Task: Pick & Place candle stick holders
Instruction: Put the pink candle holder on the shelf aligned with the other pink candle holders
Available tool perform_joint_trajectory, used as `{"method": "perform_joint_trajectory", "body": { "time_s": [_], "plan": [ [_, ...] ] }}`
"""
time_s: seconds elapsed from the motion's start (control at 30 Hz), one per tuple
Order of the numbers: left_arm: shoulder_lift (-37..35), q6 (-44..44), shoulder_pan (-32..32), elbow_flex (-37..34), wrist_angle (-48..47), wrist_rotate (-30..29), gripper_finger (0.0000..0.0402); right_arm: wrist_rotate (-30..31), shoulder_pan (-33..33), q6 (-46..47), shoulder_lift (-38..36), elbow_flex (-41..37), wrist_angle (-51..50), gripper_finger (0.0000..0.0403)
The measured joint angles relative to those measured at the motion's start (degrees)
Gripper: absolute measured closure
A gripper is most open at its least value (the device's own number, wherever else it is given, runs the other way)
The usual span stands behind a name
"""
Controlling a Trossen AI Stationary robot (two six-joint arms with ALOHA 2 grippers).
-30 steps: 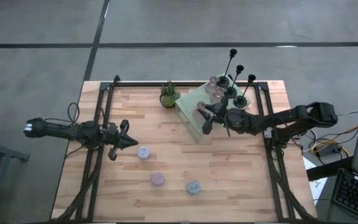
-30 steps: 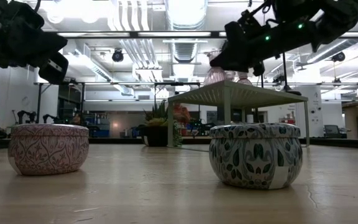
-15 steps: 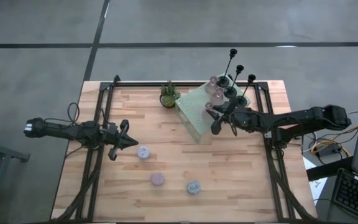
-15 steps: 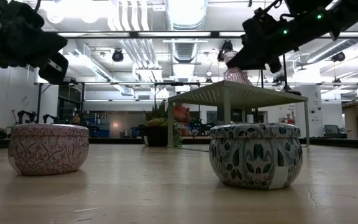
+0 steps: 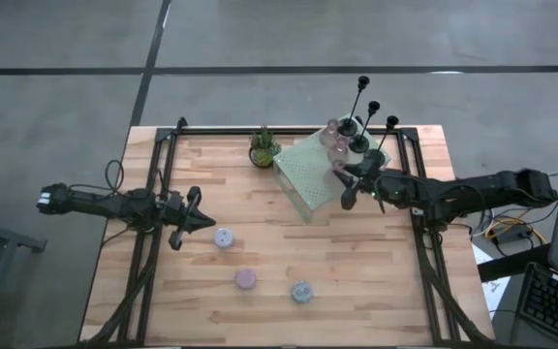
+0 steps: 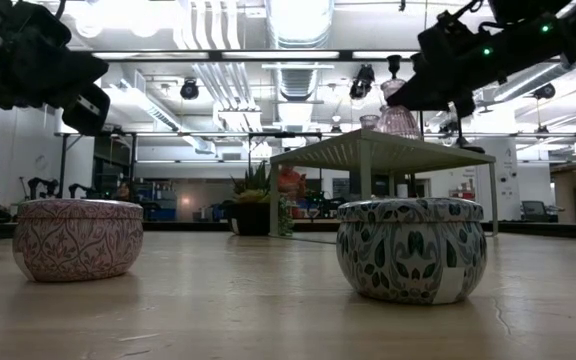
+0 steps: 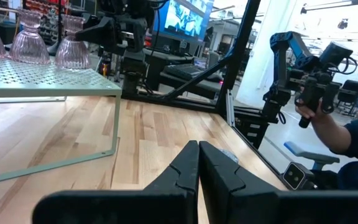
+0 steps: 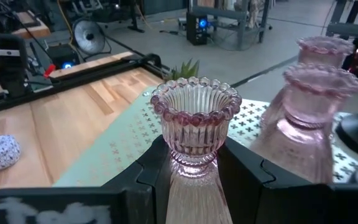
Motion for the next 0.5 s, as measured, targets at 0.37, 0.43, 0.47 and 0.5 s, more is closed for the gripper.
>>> {"method": "perform_joint_trajectory", "body": {
  "time_s": [0.37,0.43,0.47,0.5],
  "plan": [
    [0.0,0.0,0.0,0.0,0.0,0.0,0.0387,4.2,0.0,0.3,-7.8,-6.0,-0.3,0.0296],
    [0.0,0.0,0.0,0.0,0.0,0.0,0.0387,4.8,0.0,0.0,-9.1,-6.6,-0.4,0.0296],
    [0.0,0.0,0.0,0.0,0.0,0.0,0.0387,5.0,0.0,-0.2,-9.8,-6.8,-0.4,0.0296],
    [0.0,0.0,0.0,0.0,0.0,0.0,0.0387,5.6,0.0,-0.6,-10.3,-6.9,-0.4,0.0296]
  ]
}}
